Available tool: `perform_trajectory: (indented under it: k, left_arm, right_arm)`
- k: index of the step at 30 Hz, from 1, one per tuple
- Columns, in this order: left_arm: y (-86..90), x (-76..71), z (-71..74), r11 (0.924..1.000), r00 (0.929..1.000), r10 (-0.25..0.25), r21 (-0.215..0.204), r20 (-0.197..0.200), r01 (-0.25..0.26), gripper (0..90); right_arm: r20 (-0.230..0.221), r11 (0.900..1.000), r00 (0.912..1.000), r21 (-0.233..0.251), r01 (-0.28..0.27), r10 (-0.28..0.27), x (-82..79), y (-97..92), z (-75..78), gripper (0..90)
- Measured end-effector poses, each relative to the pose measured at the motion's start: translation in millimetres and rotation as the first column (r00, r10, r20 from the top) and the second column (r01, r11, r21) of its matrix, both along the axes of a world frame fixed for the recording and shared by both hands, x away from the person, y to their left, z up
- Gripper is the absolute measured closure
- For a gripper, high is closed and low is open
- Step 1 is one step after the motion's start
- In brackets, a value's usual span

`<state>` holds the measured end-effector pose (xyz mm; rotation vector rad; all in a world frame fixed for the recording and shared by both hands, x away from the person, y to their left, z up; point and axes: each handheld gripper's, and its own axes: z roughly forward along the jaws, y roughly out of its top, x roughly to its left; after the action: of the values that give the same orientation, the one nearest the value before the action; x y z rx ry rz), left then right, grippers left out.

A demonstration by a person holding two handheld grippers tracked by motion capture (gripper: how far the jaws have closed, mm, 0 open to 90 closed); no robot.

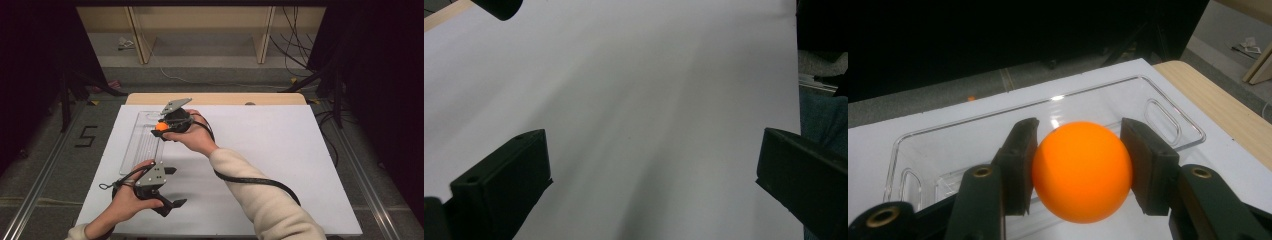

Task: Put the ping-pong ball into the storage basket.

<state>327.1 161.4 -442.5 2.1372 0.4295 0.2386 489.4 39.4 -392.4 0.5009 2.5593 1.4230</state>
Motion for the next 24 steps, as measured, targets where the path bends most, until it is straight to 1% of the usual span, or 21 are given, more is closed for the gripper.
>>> perform_trajectory:
  k: [12,24]
  left_arm:
    - [-0.5,-0.3,-0.1,1.0000,1.0000,-0.005,0.004,-0.003,0.005,0.3]
    - [-1.0,-0.5,-0.5,0.9999,0.9999,-0.009,0.004,-0.008,0.009,0.3]
  right_arm:
    - [-0.011,1.0000,0.9999,0.000,0.000,0.000,4.0,6.5,-1.7,51.5]
    - [-0.021,0.9999,0.9998,-0.012,-0.007,0.007,6.1,14.7,-5.9,51.4]
